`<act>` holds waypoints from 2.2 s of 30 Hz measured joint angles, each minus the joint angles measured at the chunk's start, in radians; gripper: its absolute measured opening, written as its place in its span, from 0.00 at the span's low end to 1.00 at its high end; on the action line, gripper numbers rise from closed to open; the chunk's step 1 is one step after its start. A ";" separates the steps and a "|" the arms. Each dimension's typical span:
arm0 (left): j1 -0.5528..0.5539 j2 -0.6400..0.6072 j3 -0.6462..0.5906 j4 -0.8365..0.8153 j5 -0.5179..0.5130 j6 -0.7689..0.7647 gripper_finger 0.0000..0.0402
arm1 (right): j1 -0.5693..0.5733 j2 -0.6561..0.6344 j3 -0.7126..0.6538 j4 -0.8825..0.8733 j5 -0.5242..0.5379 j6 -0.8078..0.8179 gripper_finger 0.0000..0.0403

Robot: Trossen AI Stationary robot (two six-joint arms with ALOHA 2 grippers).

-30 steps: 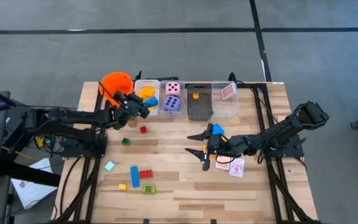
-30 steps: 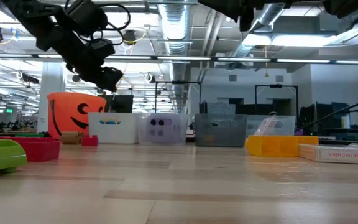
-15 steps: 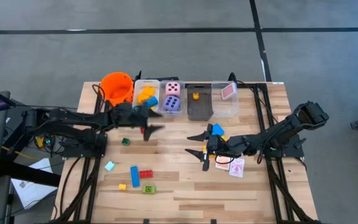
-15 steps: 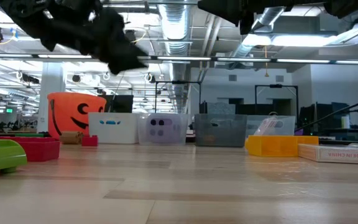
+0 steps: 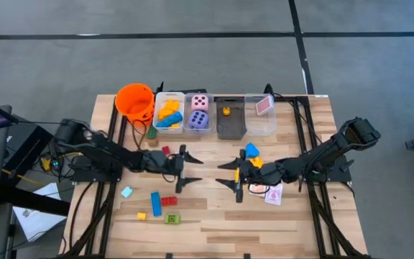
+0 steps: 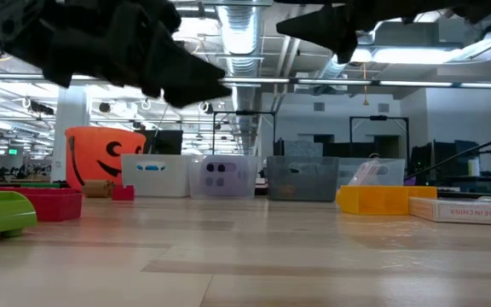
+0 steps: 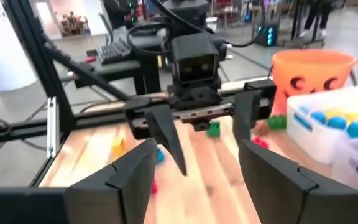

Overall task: Pick & Place Toys
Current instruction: Put the yellow stud game piece into the white bin

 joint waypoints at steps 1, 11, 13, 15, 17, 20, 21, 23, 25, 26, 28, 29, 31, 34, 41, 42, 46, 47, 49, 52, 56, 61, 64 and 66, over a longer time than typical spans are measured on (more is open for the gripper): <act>-0.005 0.037 0.001 0.038 -0.027 -0.003 0.75 | 0.006 0.000 0.000 -0.012 0.000 0.006 0.56; -0.015 0.343 0.203 0.095 -0.125 -0.059 0.87 | 0.062 0.000 0.000 -0.029 0.000 0.019 0.56; -0.015 0.396 0.249 0.095 -0.125 -0.059 0.89 | 0.073 0.000 0.000 -0.031 0.000 0.026 0.56; -0.013 0.437 0.287 0.090 -0.126 -0.060 0.90 | 0.081 0.000 0.000 -0.035 0.000 0.042 0.56; -0.013 0.470 0.324 0.084 -0.127 -0.060 0.92 | 0.089 0.000 0.000 -0.035 0.000 0.045 0.56; -0.009 0.497 0.377 0.006 -0.142 -0.060 0.93 | 0.099 0.000 0.000 -0.036 0.000 0.045 0.56; -0.009 0.502 0.394 -0.031 -0.153 -0.060 0.94 | 0.101 0.000 0.000 -0.036 0.000 0.045 0.56; -0.004 0.505 0.415 -0.091 -0.180 -0.060 0.94 | 0.101 0.000 0.000 -0.036 0.000 0.045 0.56; 0.000 0.509 0.434 -0.108 -0.195 -0.061 0.95 | 0.101 0.000 0.000 -0.039 0.000 0.040 0.56; 0.003 0.509 0.437 -0.109 -0.199 -0.061 0.95 | 0.101 0.000 0.000 -0.041 0.000 0.038 0.56; 0.009 0.514 0.449 -0.108 -0.202 -0.068 0.96 | 0.095 0.000 0.000 -0.052 0.000 0.037 0.56; 0.012 0.517 0.452 -0.107 -0.201 -0.078 0.96 | 0.091 0.000 0.000 -0.054 0.000 0.037 0.56; 0.017 0.517 0.456 -0.120 -0.202 -0.102 0.97 | 0.085 0.000 0.000 -0.057 0.000 0.034 0.56; 0.023 0.530 0.465 -0.133 -0.201 -0.156 0.97 | 0.084 0.000 0.000 -0.062 0.012 0.024 0.56; 0.024 0.584 0.495 -0.132 -0.197 -0.183 0.97 | 0.084 0.000 0.000 -0.061 0.052 0.000 0.56; 0.024 0.596 0.504 -0.133 -0.197 -0.183 0.97 | 0.083 0.000 0.000 -0.061 0.052 -0.003 0.56; 0.024 0.660 0.562 -0.134 -0.186 -0.182 0.97 | 0.078 0.000 0.000 -0.059 0.053 -0.018 0.56; 0.024 0.678 0.580 -0.131 -0.186 -0.182 0.97 | 0.078 0.000 0.000 -0.058 0.053 -0.018 0.56; 0.024 0.700 0.597 -0.135 -0.187 -0.182 0.97 | 0.078 0.000 0.000 -0.058 0.053 -0.018 0.56; 0.023 0.733 0.630 -0.131 -0.187 -0.182 0.97 | 0.078 0.000 0.000 -0.059 0.053 -0.018 0.56; 0.023 0.769 0.674 -0.129 -0.195 -0.179 0.97 | 0.078 0.000 0.000 -0.060 0.053 -0.018 0.56; 0.023 0.795 0.719 -0.132 -0.194 -0.181 0.97 | 0.078 0.000 0.000 -0.060 0.053 -0.018 0.56; 0.024 0.796 0.728 -0.134 -0.185 -0.183 0.97 | 0.078 0.000 0.000 -0.063 0.053 -0.018 0.56; 0.023 0.797 0.738 -0.134 -0.185 -0.198 0.97 | 0.078 0.000 0.000 -0.063 0.053 -0.018 0.56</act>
